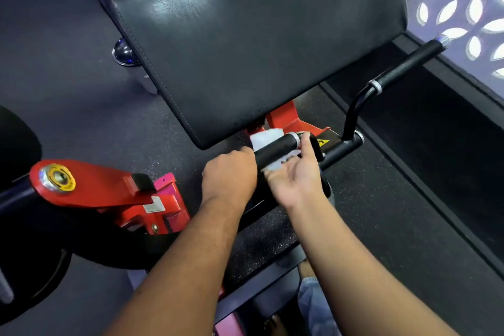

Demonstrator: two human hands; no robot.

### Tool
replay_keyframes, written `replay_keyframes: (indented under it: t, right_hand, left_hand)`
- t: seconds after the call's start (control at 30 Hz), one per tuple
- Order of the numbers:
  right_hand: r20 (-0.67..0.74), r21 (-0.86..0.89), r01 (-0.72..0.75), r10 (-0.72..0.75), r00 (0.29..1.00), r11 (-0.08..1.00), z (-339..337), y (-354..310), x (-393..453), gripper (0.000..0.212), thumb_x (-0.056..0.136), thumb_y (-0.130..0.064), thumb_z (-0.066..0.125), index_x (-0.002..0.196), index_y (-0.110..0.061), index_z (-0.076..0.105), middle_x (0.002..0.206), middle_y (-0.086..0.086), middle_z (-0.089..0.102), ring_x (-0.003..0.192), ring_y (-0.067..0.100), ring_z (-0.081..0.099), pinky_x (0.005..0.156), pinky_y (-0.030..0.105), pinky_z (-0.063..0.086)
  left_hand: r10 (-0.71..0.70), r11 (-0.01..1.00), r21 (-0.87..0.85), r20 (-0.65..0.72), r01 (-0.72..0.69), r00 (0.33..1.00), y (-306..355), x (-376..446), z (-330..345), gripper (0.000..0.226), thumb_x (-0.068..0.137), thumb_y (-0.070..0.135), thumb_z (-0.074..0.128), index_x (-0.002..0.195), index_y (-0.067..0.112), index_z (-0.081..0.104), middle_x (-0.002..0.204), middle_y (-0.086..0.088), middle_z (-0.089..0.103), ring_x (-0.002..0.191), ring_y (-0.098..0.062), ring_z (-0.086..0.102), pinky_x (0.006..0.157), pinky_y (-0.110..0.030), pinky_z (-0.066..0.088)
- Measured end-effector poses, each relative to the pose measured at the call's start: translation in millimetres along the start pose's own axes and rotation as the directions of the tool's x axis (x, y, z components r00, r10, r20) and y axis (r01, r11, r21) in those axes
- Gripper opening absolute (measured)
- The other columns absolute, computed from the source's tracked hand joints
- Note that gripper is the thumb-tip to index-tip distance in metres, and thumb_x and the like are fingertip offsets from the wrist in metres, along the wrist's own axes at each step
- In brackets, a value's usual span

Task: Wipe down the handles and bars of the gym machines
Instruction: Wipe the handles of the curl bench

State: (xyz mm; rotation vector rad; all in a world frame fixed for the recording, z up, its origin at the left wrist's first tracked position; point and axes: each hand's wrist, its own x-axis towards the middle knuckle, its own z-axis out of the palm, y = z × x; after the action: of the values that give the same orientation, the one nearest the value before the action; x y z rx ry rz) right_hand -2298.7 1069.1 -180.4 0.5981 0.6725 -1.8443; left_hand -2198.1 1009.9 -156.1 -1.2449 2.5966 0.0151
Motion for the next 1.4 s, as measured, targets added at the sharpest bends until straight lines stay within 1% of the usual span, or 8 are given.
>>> replay_keyframes:
  t: [0.33,0.57,0.77,0.87,0.97,1.1,1.23,1.4]
  right_hand:
    - [-0.052,0.027,-0.018,0.019,0.998,0.999,11,-1,13,0.048,0.095,-0.057,0.060,0.113,-0.013,0.068,0.119,0.011,0.073,0.112,0.030,0.070,0.108,0.047,0.048]
    - [-0.006,-0.072,-0.025,0.024,1.000,0.997,-8,-5,0,0.061,0.095,-0.056,0.059,0.132,-0.007,0.061,0.128,0.018,0.069,0.122,0.034,0.064,0.114,0.050,0.041]
    - [-0.096,-0.179,0.052,-0.070,0.993,0.983,7,4,-6,0.034,0.095,-0.038,0.067,0.114,-0.010,0.068,0.111,0.011,0.075,0.101,0.025,0.073,0.099,0.041,0.054]
    - [-0.112,-0.371,0.116,-0.168,0.979,0.921,-13,2,-19,0.007,0.098,-0.008,0.061,0.093,-0.011,0.066,0.080,0.004,0.072,0.063,0.009,0.069,0.058,0.020,0.056]
    - [-0.121,-0.563,0.306,-0.443,0.888,0.767,-20,4,-23,0.016,0.099,-0.003,0.058,0.099,-0.008,0.073,0.093,0.012,0.076,0.080,0.022,0.073,0.070,0.032,0.060]
    - [0.201,-0.686,0.663,-0.799,0.567,0.298,-17,-4,-26,0.020,0.101,-0.010,0.061,0.116,-0.011,0.075,0.111,-0.003,0.076,0.109,0.011,0.070,0.095,0.025,0.054]
    - [0.783,-0.614,0.615,-0.282,0.555,-0.495,-29,-5,1,0.043,0.098,-0.008,0.044,0.136,-0.015,0.061,0.139,0.002,0.059,0.137,0.022,0.048,0.120,0.038,0.027]
    - [0.859,-0.190,0.733,0.252,0.446,-0.653,-42,7,-6,0.054,0.107,-0.042,0.035,0.147,-0.011,0.052,0.151,0.004,0.049,0.148,0.021,0.036,0.125,0.049,0.014]
  left_hand:
    - [-0.014,0.999,-0.029,-0.052,0.012,0.999,-2,4,5,0.014,0.097,0.018,0.054,0.111,0.018,0.058,0.098,-0.008,0.073,0.089,-0.033,0.073,0.060,-0.035,0.040]
    - [-0.026,1.000,-0.017,-0.041,0.025,0.999,-1,3,7,0.013,0.097,0.018,0.058,0.109,0.018,0.058,0.094,-0.006,0.072,0.085,-0.031,0.073,0.058,-0.035,0.040]
    - [0.003,0.999,-0.031,-0.102,-0.006,0.995,-1,-2,7,0.020,0.097,0.031,0.061,0.113,0.020,0.055,0.104,-0.003,0.069,0.091,-0.027,0.070,0.060,-0.035,0.041]
    - [0.070,0.997,-0.024,-0.177,-0.076,0.982,-5,-11,13,0.044,0.091,0.052,0.066,0.118,0.021,0.051,0.117,-0.002,0.058,0.104,-0.025,0.060,0.077,-0.040,0.048]
    - [0.130,0.979,-0.127,-0.214,-0.160,0.968,-18,-18,17,0.064,0.092,0.068,0.050,0.137,0.022,0.050,0.140,-0.002,0.047,0.123,-0.025,0.050,0.096,-0.045,0.044]
    - [0.102,0.972,-0.191,-0.183,-0.137,0.978,-48,-16,1,0.079,0.094,0.072,0.028,0.156,0.023,0.036,0.164,-0.003,0.028,0.148,-0.024,0.029,0.114,-0.049,0.032]
    - [0.089,0.965,-0.243,-0.073,-0.104,0.993,-60,-29,12,0.072,0.100,0.066,0.014,0.153,0.025,0.041,0.163,-0.002,0.033,0.150,-0.022,0.029,0.114,-0.048,0.032]
    - [0.044,0.958,-0.277,-0.115,-0.075,0.992,-57,-55,27,0.058,0.104,0.050,0.018,0.145,0.020,0.047,0.143,0.000,0.056,0.131,-0.023,0.053,0.100,-0.045,0.044]
